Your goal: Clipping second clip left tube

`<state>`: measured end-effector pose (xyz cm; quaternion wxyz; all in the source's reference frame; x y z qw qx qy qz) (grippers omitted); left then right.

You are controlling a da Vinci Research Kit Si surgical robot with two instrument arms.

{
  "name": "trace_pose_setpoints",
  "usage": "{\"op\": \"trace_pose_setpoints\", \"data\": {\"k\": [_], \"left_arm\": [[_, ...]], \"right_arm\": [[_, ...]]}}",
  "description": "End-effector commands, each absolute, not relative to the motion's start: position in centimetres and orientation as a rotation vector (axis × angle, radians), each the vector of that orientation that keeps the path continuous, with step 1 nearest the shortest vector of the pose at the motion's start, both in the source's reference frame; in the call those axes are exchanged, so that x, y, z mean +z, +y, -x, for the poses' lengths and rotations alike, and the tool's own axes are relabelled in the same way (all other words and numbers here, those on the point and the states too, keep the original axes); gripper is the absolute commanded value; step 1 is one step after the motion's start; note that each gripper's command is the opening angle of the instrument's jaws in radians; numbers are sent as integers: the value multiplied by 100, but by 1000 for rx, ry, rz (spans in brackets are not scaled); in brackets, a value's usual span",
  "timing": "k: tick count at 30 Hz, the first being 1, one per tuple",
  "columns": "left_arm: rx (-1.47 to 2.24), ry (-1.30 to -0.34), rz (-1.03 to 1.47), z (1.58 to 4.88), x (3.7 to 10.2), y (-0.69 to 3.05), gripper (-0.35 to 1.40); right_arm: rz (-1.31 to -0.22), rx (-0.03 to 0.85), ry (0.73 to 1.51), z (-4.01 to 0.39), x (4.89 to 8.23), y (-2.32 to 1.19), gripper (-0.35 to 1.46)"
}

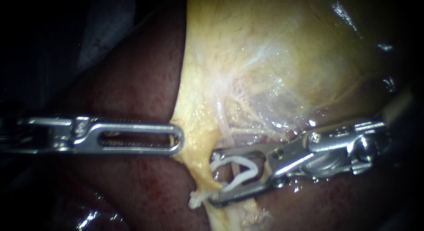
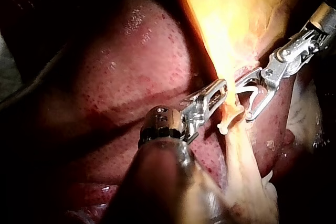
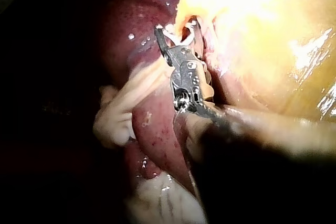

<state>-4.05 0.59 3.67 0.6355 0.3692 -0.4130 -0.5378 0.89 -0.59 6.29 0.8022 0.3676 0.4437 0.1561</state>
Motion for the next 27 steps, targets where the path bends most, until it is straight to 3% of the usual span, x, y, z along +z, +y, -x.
{"op": "trace_pose_setpoints", "data": {"k": [1, 21, 27], "left_arm": [[-1229, -943, -844, 406, 366, 58, -35], [-1225, -942, -849, 409, 365, 56, -35], [-1225, -942, -849, 409, 365, 56, -35]], "right_arm": [[-792, 334, 949, -91, 630, -60, 53], [-814, 331, 940, -118, 650, -67, 45], [-821, 347, 933, -118, 652, -66, 29]]}}
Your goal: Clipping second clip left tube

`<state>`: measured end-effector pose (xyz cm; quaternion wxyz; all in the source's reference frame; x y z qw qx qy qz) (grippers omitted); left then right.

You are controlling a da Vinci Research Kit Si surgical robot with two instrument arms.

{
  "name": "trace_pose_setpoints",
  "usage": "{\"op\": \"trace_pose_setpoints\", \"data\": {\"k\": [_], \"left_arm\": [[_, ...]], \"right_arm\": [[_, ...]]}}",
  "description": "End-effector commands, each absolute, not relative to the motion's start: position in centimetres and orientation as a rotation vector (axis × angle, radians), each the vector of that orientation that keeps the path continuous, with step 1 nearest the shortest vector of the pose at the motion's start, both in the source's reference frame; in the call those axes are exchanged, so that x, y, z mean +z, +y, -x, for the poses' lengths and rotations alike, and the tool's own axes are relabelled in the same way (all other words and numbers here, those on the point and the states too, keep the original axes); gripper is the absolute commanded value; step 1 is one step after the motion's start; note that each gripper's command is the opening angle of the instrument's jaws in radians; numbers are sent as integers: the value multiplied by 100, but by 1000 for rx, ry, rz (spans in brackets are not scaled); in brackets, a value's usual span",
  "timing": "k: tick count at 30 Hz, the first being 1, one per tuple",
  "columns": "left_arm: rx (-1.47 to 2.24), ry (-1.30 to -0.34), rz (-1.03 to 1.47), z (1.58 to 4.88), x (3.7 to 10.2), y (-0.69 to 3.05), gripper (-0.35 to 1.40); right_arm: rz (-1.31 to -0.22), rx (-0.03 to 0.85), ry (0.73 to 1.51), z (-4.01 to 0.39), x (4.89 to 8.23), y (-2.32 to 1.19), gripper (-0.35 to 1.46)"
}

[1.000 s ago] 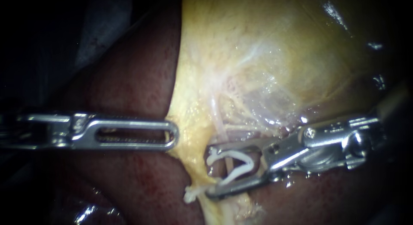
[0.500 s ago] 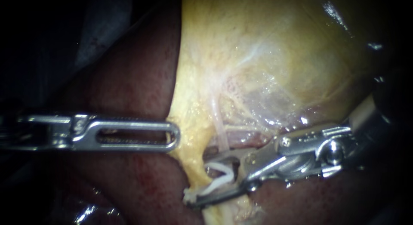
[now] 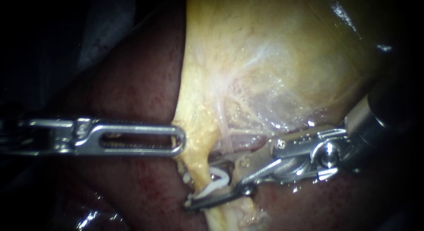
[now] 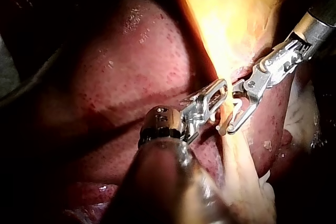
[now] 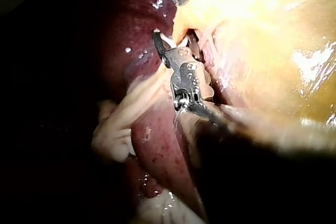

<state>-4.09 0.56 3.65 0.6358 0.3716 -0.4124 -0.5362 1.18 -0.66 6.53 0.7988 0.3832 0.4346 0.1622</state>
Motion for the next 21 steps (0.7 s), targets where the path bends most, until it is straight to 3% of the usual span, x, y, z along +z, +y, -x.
{"op": "trace_pose_setpoints", "data": {"k": [1, 4, 7, 21], "left_arm": [[-1225, -942, -849, 409, 365, 56, -35], [-1225, -942, -849, 409, 365, 56, -35], [-1226, -942, -849, 409, 365, 56, -35], [-1229, -940, -853, 410, 366, 55, -35]], "right_arm": [[-822, 346, 933, -118, 653, -65, 22], [-823, 345, 933, -117, 656, -62, -6], [-823, 344, 934, -114, 659, -60, -17], [-824, 342, 934, -112, 659, -60, -21]]}}
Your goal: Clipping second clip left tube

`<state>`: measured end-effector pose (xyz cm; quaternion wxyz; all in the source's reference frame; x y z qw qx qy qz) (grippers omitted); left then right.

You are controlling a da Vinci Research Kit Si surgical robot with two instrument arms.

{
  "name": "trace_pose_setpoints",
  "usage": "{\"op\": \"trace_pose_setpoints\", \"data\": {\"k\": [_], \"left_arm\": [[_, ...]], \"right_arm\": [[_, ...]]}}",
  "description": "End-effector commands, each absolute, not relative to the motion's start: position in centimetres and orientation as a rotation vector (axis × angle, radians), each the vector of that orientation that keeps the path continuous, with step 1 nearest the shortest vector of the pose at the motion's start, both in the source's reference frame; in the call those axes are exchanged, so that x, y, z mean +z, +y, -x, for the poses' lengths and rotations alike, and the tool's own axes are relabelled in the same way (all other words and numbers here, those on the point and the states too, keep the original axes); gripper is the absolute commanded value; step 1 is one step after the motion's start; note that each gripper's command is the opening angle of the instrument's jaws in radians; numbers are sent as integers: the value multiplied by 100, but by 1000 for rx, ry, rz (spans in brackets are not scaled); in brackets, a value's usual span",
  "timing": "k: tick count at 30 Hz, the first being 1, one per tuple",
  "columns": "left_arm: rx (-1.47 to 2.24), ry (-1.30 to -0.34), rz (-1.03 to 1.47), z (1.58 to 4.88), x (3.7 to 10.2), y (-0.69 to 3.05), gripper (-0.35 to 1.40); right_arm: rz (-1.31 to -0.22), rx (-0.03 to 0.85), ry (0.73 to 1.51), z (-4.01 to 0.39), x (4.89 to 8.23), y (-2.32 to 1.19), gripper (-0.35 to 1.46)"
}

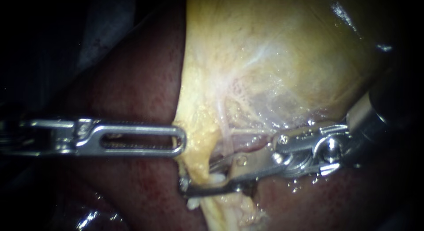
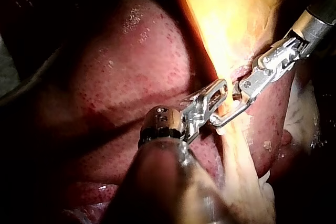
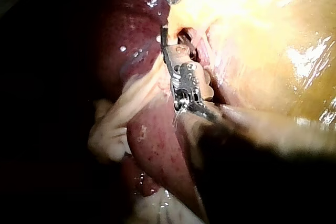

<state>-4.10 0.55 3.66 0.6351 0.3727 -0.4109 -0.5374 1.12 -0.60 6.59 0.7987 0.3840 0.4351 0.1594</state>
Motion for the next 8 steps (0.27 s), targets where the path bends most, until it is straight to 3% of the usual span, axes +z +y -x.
{"op": "trace_pose_setpoints", "data": {"k": [1, 8], "left_arm": [[-1229, -940, -853, 410, 366, 55, -35], [-1230, -940, -853, 411, 366, 55, -35]], "right_arm": [[-827, 347, 931, -112, 659, -60, -20], [-827, 346, 931, -112, 659, -60, -20]]}}
